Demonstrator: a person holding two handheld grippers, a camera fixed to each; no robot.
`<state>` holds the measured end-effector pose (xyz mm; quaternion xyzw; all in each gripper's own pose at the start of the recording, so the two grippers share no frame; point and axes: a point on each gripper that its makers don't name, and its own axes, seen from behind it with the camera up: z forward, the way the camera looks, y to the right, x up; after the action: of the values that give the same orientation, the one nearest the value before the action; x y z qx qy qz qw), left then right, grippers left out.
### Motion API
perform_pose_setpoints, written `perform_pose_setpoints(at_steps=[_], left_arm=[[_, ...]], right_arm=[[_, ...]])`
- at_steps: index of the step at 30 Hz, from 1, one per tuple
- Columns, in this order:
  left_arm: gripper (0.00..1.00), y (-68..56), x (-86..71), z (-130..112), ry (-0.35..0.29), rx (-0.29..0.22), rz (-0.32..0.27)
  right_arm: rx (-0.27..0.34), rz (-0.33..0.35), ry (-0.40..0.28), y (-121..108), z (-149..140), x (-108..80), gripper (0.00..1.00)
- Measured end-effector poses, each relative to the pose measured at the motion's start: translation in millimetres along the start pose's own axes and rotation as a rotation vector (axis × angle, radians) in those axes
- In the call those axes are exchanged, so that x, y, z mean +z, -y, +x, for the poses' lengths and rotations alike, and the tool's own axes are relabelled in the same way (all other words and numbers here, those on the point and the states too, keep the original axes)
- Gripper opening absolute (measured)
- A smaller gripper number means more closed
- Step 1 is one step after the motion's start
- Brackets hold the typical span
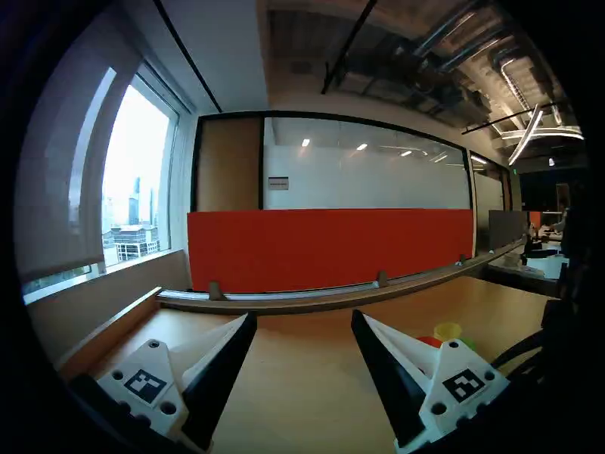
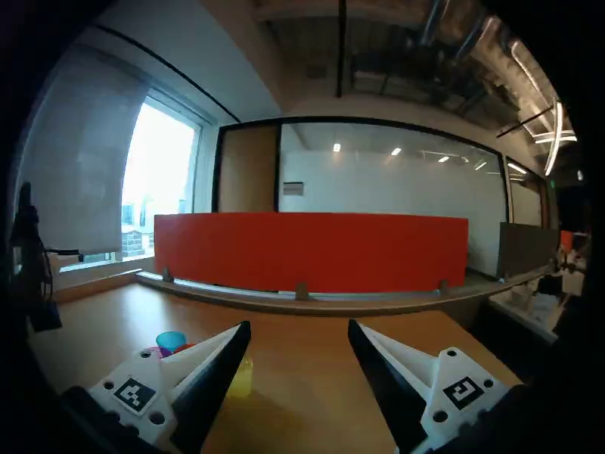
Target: Pour water
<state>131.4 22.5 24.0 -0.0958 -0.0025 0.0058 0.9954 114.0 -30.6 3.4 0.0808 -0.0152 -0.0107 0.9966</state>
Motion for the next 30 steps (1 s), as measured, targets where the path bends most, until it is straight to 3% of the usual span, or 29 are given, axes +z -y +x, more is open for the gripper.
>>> perform_pose_setpoints(at_steps=[14, 30], left_arm=[[0.93, -30.0, 4.8, 5.0, 0.029, -0.011, -0.2], [0.93, -62.2, 17.5, 7.5, 0.089, 0.04, -0.387]], right_arm=[[-0.015, 0.218, 0.091, 42.3, -2.7, 4.9, 0.99], [-0.077, 0.421, 0.156, 76.0, -3.5, 0.6, 0.99]])
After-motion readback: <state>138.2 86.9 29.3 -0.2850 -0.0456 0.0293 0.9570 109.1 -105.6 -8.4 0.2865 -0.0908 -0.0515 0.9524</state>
